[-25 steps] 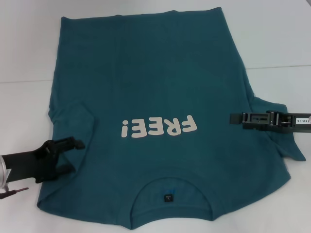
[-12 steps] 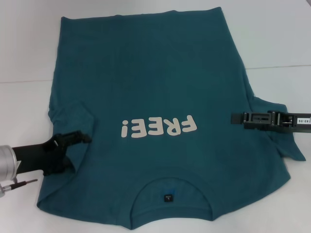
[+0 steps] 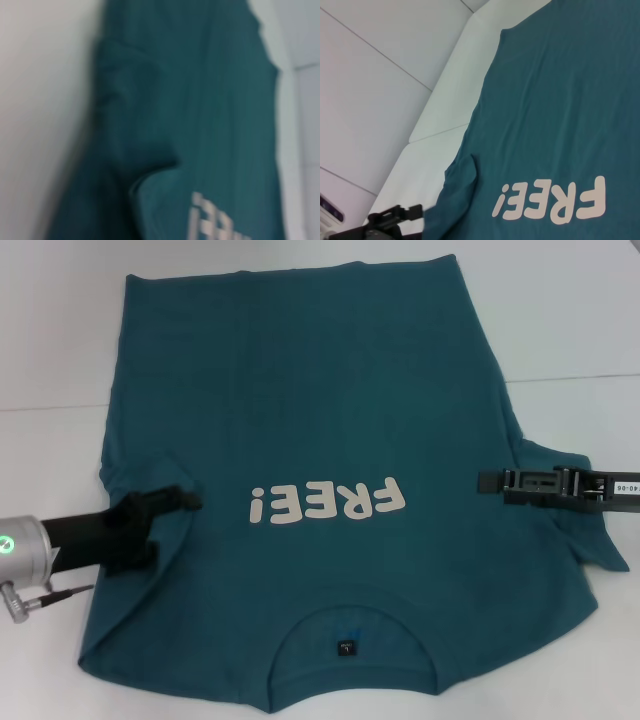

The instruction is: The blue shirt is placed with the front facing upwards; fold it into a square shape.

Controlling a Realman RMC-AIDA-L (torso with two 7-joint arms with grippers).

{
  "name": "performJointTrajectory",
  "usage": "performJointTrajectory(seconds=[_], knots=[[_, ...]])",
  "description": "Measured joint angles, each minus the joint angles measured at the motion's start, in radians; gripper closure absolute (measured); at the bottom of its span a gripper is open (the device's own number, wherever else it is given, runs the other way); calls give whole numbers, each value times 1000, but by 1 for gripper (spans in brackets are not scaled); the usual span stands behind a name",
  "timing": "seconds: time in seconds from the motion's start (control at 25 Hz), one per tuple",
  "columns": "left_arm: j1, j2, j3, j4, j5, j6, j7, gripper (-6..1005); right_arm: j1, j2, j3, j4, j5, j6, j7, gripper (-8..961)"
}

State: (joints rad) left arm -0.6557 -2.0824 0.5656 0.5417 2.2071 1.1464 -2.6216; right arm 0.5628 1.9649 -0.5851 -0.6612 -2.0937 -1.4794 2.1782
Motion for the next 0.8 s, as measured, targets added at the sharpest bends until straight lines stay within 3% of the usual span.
performJointTrajectory(seconds=[0.16,0.32,0.52,0.68,0.76,0.8], knots=[[7,-6,1,0,-91,113,102,122,-1,0,2,0,0,0,0,86],[8,-9,7,-2,-97,183,156,122,-1,0,2,0,0,1,0,86],[30,-10,16,5,-90,190,155,122,-2,0,2,0,0,3,0,86],[64,-8,-35,32,-120,206,188,122,-4,0,2,0,0,0,-2,86],[87,-2,-70,48,-153,260,269,122,-7,0,2,0,0,-1,-6,86],[104,6,-85,67,-168,349,415,122,-8,0,2,0,0,-2,-9,86]])
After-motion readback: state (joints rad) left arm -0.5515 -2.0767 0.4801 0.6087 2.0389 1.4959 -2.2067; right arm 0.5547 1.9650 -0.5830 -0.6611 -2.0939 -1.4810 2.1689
